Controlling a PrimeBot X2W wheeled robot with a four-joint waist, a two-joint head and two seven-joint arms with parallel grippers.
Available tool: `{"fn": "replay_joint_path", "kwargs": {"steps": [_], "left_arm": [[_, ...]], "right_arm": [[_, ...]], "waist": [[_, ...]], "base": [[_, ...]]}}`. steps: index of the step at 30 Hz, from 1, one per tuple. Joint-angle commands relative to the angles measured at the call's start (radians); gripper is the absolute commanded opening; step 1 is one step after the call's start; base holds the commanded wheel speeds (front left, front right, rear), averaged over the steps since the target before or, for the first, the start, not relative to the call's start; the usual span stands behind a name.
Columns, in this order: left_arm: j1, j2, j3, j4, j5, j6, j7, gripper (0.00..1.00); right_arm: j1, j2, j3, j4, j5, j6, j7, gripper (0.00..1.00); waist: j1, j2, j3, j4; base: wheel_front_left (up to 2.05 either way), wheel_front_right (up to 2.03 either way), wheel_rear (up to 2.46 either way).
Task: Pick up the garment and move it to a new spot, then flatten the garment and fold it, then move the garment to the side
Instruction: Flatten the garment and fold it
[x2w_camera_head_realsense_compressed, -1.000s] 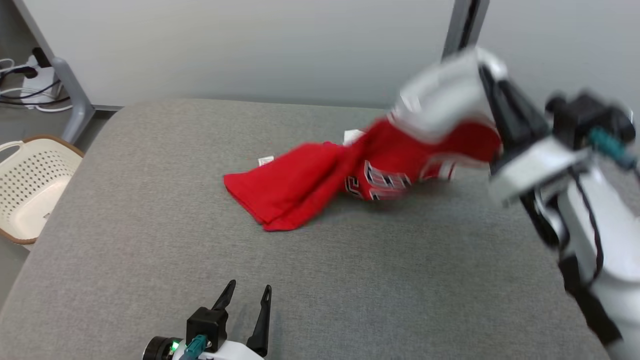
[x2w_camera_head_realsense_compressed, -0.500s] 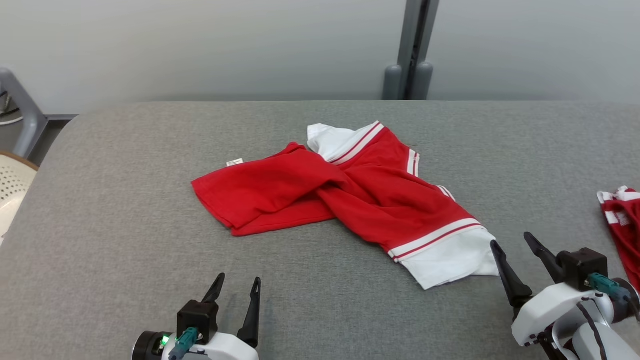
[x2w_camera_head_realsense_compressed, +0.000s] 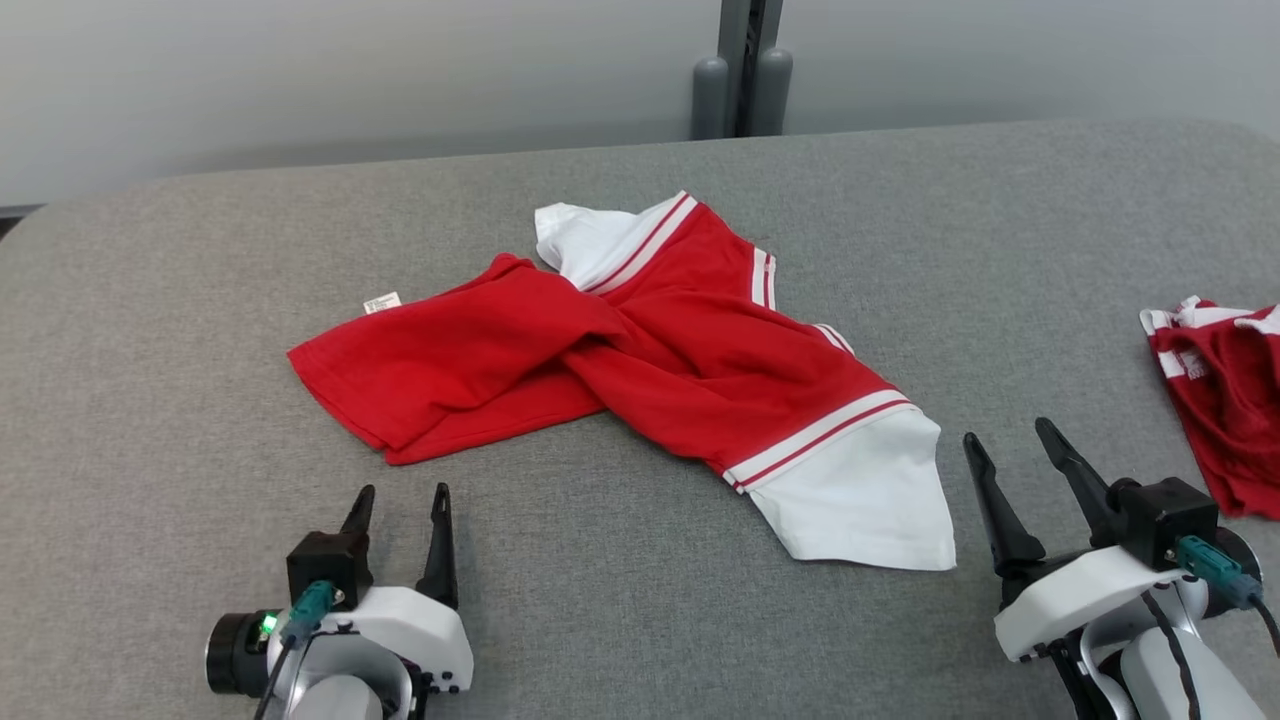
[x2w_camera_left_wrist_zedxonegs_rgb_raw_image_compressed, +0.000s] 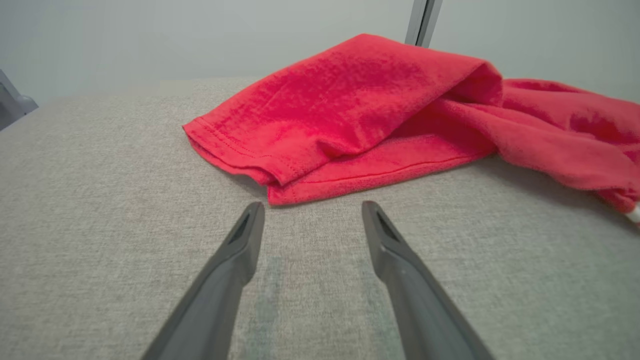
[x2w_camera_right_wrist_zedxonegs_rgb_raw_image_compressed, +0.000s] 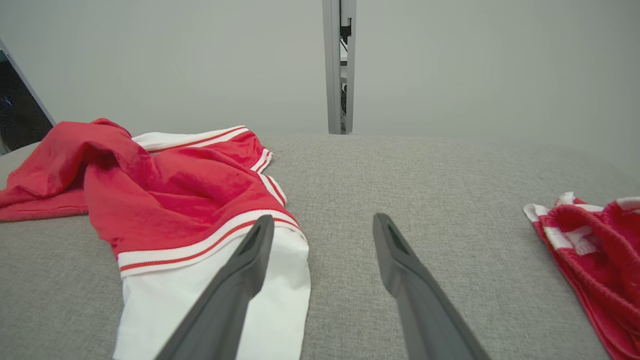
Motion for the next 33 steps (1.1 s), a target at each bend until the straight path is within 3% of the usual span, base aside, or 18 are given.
{"fn": "replay_joint_path", "kwargs": {"steps": [1, 14, 15, 17, 18, 19, 21, 27, 33], "left_arm": [[-0.031, 0.005, 0.014, 0.012, -0.014, 0.001, -0.001, 1.0], [-0.127, 0.005, 0.117, 0.087, -0.069, -0.001, -0.002, 1.0], [-0.128, 0.005, 0.118, 0.092, -0.069, -0.006, -0.001, 0.87], [-0.133, 0.005, 0.126, 0.103, -0.083, -0.012, -0.002, 0.75], [-0.136, 0.005, 0.126, 0.107, -0.083, -0.015, -0.001, 0.49], [-0.138, 0.004, 0.13, 0.11, -0.09, -0.017, -0.001, 0.39], [-0.138, 0.005, 0.134, 0.125, -0.096, -0.019, -0.001, 0.0], [-0.141, 0.005, 0.135, 0.13, -0.073, -0.028, -0.001, 0.0], [-0.066, 0.004, 0.137, 0.022, -0.032, -0.031, -0.001, 0.0]], "right_arm": [[-0.015, 0.0, -0.003, -0.01, -0.007, 0.0, 0.001, 1.0], [-0.062, 0.002, -0.01, -0.018, -0.007, 0.0, 0.001, 1.0], [-0.063, 0.002, -0.011, -0.017, -0.006, 0.0, 0.001, 1.0], [-0.067, 0.004, -0.01, -0.014, -0.006, 0.0, 0.001, 1.0], [-0.069, 0.004, -0.009, -0.014, -0.006, 0.0, 0.001, 1.0], [-0.07, 0.004, -0.009, -0.013, -0.005, 0.0, 0.001, 1.0], [-0.072, 0.005, -0.009, -0.012, -0.006, 0.0, 0.001, 1.0], [-0.072, 0.001, -0.013, -0.006, -0.001, 0.0, 0.001, 1.0], [-0.035, 0.009, -0.03, 0.009, -0.002, 0.0, 0.001, 1.0]], "waist": [[0.0, 0.0, 0.031, -0.022], [0.0, 0.0, 0.104, -0.062], [0.0, 0.0, 0.105, -0.064], [0.0, 0.0, 0.108, -0.068], [0.0, 0.0, 0.108, -0.069], [0.0, 0.0, 0.109, -0.071], [0.0, 0.0, 0.11, -0.075], [0.0, 0.0, 0.104, -0.078], [0.0, 0.0, 0.034, -0.052]], "base": [[0.0, 0.0, 0.0], [0.0, 0.0, 0.0], [0.0, 0.0, 0.0], [0.0, 0.0, 0.0], [0.0, 0.0, 0.0], [0.0, 0.0, 0.0], [0.0, 0.0, 0.0], [0.0, 0.0, 0.0], [0.0, 0.0, 0.0]]}}
